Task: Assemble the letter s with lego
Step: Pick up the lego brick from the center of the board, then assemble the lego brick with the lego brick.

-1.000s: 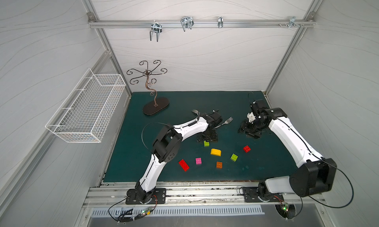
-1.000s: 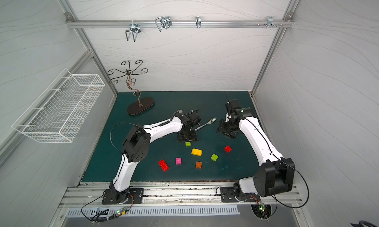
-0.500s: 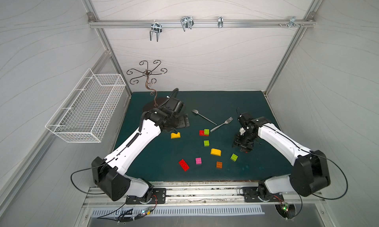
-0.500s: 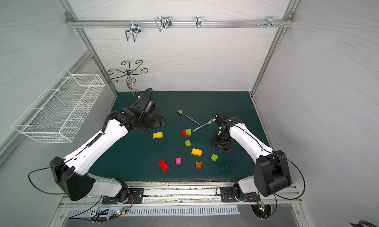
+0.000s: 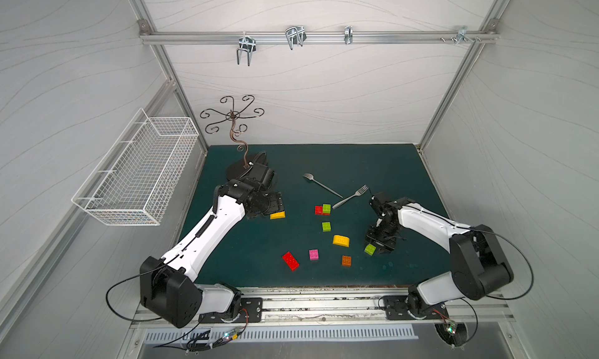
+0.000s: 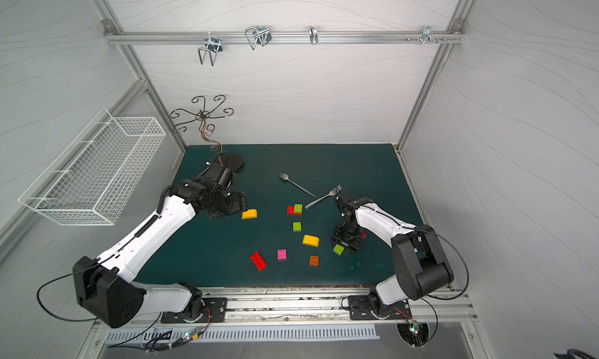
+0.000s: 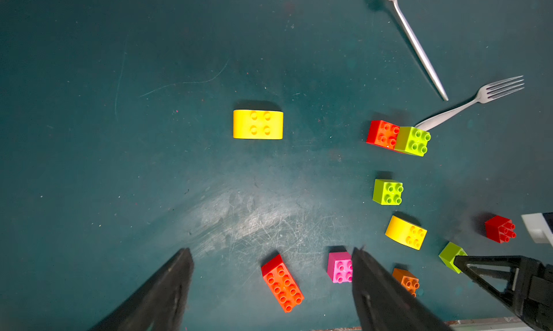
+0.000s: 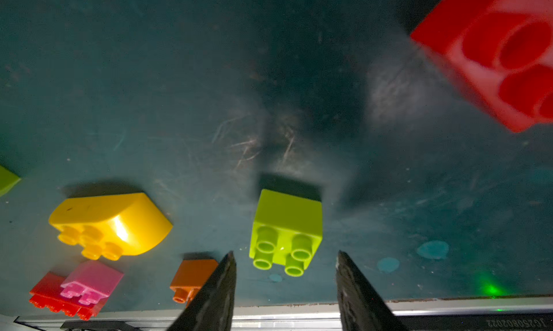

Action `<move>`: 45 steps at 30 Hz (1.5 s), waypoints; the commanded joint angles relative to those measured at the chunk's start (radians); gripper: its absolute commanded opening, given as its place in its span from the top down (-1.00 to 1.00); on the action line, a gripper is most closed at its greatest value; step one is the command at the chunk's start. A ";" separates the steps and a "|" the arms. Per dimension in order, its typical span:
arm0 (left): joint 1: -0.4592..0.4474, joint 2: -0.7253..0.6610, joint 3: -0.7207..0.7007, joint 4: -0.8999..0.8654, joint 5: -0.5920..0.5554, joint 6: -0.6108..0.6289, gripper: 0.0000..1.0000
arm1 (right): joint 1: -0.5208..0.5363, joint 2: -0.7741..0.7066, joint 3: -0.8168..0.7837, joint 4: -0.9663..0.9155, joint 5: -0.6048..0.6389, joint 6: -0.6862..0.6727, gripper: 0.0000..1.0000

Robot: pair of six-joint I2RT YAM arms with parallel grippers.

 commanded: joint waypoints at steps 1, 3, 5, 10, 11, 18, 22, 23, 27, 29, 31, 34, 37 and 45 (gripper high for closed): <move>0.005 -0.010 0.006 0.032 0.007 0.016 -0.71 | 0.004 0.018 -0.005 0.023 0.005 0.011 -0.09; 0.005 -0.008 0.006 0.031 0.006 0.017 -0.71 | 0.004 0.027 -0.005 0.029 0.006 0.008 -0.09; 0.007 -0.008 0.004 0.034 0.007 0.016 -0.71 | 0.004 0.038 -0.004 0.036 0.007 0.008 -0.07; 0.008 -0.008 0.003 0.036 0.010 0.018 -0.69 | 0.004 0.049 -0.005 0.043 0.015 0.005 0.11; 0.008 -0.008 0.002 0.037 0.010 0.017 -0.69 | 0.004 0.050 -0.006 0.044 0.015 0.003 0.15; 0.012 -0.014 0.002 0.036 0.010 0.016 -0.68 | 0.028 0.028 0.042 -0.017 0.050 -0.012 0.54; 0.024 -0.029 0.006 0.033 0.003 0.020 -0.68 | 0.111 0.042 0.221 -0.159 0.124 -0.053 0.76; 0.029 -0.036 0.005 0.033 0.001 0.022 -0.68 | 0.133 0.062 0.279 -0.193 0.134 -0.065 0.80; 0.068 -0.066 -0.011 0.041 0.002 0.043 -0.69 | 0.210 0.202 0.528 -0.299 0.139 -0.114 0.94; 0.099 -0.085 -0.027 0.047 0.009 0.054 -0.69 | 0.243 0.293 0.648 -0.335 0.136 -0.139 1.00; 0.138 -0.108 -0.052 0.060 0.021 0.063 -0.69 | 0.271 0.391 0.771 -0.372 0.131 -0.164 1.00; 0.191 -0.137 -0.094 0.084 0.044 0.078 -0.69 | 0.311 0.523 0.922 -0.421 0.120 -0.204 1.00; 0.233 -0.152 -0.130 0.101 0.059 0.096 -0.70 | 0.344 0.641 1.059 -0.476 0.115 -0.248 1.00; 0.291 -0.168 -0.188 0.130 0.085 0.121 -0.69 | 0.374 0.759 1.166 -0.508 0.106 -0.279 1.00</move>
